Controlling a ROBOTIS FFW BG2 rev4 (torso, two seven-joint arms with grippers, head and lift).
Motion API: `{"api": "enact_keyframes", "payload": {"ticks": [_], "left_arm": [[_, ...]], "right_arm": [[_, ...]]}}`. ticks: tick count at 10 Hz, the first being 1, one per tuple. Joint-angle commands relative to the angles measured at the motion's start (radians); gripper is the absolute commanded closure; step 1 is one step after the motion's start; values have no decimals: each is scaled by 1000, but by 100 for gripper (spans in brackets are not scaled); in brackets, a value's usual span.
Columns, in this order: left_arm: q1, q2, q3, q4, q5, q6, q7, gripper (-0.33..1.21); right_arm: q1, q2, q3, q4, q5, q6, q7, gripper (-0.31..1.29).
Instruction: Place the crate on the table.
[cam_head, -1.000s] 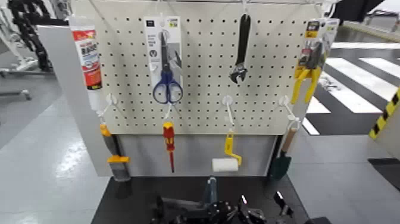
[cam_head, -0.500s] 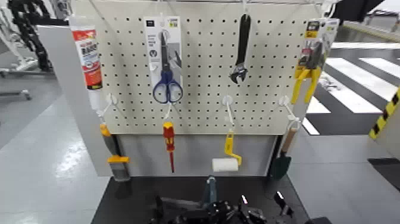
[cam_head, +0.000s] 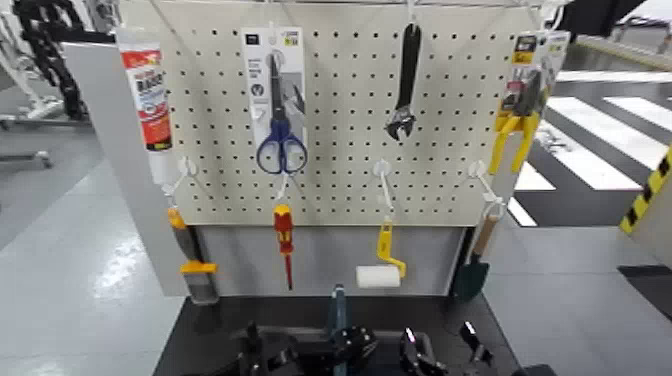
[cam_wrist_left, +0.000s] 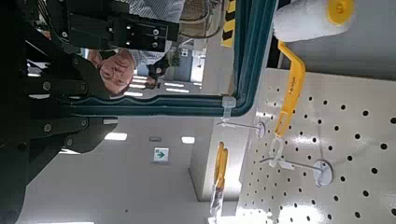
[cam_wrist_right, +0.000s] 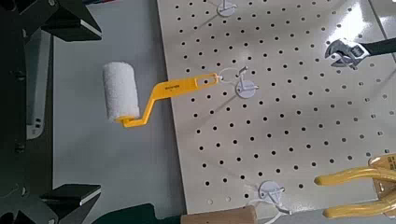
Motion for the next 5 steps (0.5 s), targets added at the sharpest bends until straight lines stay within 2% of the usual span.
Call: {"api": "enact_keyframes", "payload": {"ticks": [1,5], "left_arm": [[-34,7,14,27,-21,21,-5,118],[-75,14,28,83,-54,31,-12,118]], "right_arm": [[2,2,0,0,0,-2,0,15],[2,3,2,0,-2,-3,0,15]]}}
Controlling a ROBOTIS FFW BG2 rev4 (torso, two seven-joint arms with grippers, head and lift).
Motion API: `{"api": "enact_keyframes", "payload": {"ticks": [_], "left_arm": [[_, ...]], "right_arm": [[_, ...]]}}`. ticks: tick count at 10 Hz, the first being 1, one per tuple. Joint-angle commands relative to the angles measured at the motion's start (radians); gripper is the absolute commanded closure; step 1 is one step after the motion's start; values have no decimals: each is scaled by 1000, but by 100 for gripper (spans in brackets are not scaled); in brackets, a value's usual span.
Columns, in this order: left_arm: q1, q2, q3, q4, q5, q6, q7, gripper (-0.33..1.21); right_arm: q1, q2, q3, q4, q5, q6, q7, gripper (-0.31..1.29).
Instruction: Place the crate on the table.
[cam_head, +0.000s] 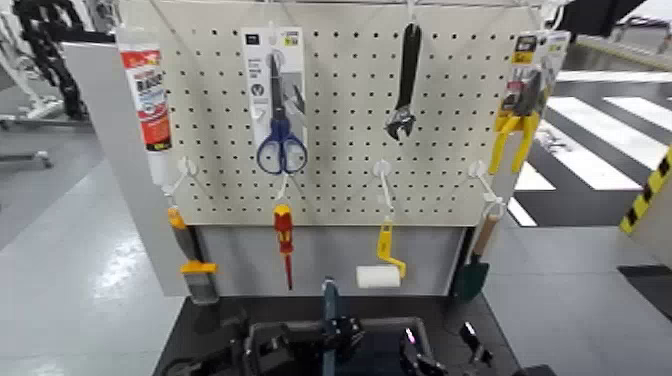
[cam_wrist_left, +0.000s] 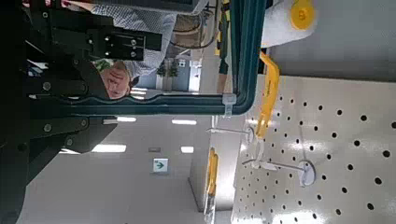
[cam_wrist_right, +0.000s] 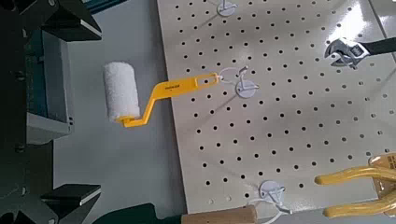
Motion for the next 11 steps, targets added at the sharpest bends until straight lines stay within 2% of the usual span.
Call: {"api": "enact_keyframes", "payload": {"ticks": [1,11], "left_arm": [[-27,-5,10,36,-26,7,-11,118],[-140,-4,-27,165,-108,18,-106,118]], "right_arm": [[-2,1,1,1,-2,-1,0,15],[-3,3,6,5,-8,-11,0,15]]}}
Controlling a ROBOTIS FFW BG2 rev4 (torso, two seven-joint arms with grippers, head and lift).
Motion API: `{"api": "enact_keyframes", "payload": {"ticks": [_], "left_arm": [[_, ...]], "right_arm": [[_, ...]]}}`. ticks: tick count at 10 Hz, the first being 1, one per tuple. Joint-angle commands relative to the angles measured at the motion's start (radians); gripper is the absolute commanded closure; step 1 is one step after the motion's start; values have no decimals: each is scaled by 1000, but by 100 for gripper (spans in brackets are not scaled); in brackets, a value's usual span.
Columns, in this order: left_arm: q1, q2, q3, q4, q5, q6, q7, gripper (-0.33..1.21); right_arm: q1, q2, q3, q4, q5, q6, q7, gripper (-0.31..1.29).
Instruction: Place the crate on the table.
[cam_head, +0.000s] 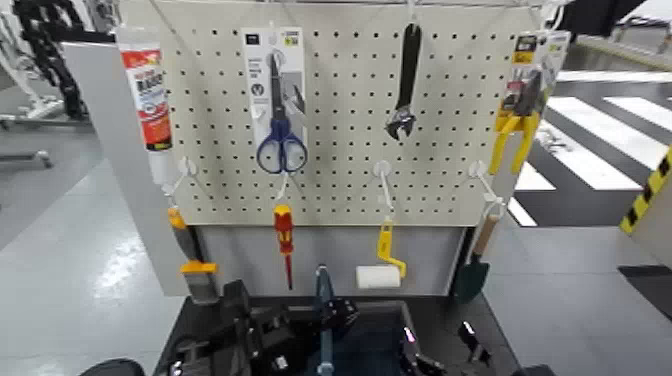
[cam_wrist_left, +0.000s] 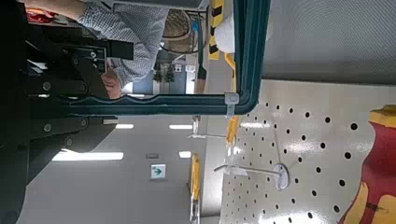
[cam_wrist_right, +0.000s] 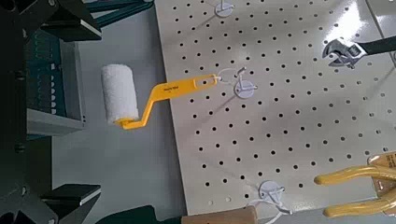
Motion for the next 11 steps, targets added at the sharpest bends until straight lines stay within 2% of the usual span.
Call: {"api": "enact_keyframes", "payload": {"ticks": [1,11], "left_arm": [[-19,5,-8,21,-11,2,-8,118],[-117,19,-84,147,-58,3,-78,118]], "right_arm": [[0,1,2,2,-2,-4,0,15],[-8,-3,3,14,-5,-22,0,15]]}}
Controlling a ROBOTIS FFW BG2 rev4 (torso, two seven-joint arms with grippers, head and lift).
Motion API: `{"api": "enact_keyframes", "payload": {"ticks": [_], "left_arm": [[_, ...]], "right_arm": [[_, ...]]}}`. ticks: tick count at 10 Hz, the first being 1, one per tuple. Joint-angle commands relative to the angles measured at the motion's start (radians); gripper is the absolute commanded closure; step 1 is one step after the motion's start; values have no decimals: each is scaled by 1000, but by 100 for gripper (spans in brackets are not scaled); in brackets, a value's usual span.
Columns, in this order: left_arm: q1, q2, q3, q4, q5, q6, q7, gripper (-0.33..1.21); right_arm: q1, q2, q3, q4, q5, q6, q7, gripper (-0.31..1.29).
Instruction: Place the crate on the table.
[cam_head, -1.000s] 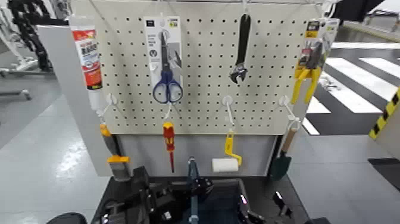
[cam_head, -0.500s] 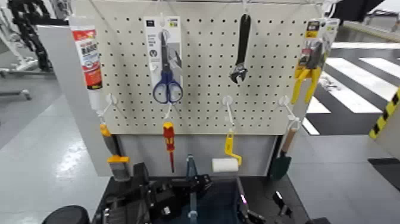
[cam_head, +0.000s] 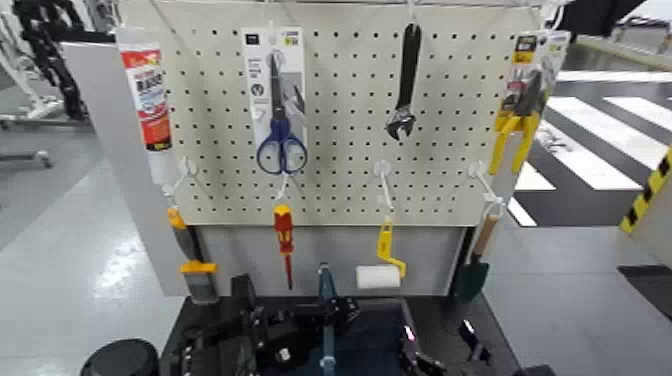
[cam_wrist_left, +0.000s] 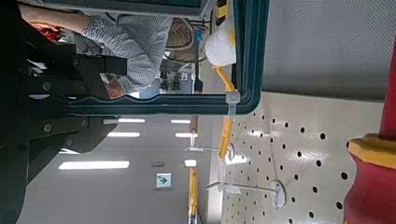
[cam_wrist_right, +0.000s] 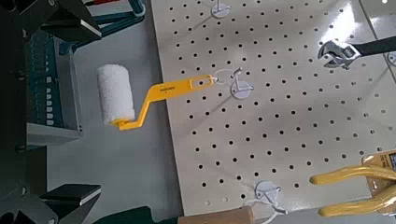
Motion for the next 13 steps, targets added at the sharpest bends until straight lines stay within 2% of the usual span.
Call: {"api": "enact_keyframes", "payload": {"ticks": [1,4,6,7,9,11,13], "left_arm": [[-16,1,-12,33,-8,-1,-9,104],[-19,1,-16,38,-13,-7,-13,39],[-12,-5,-18,24,-47,-20,-47,9],[-4,-8,-13,10,-65,-21,-61,3],[31,-13,25,-31,-102,-24,-66,4],[105,-21,128,-132,-200,-35,-38,5],[180,-33,238,-267,-395,-87,-13,11]], "right_arm": [[-2,-2,2,6,-3,-5,0,15],[-4,-2,3,7,-5,-6,0,15],[-2,-4,2,6,-8,-6,0,15],[-1,-4,2,6,-8,-6,0,15],[-1,-4,2,6,-9,-6,0,15],[1,-2,0,4,-9,-5,0,15],[2,-2,-1,1,-8,-3,1,15]]}}
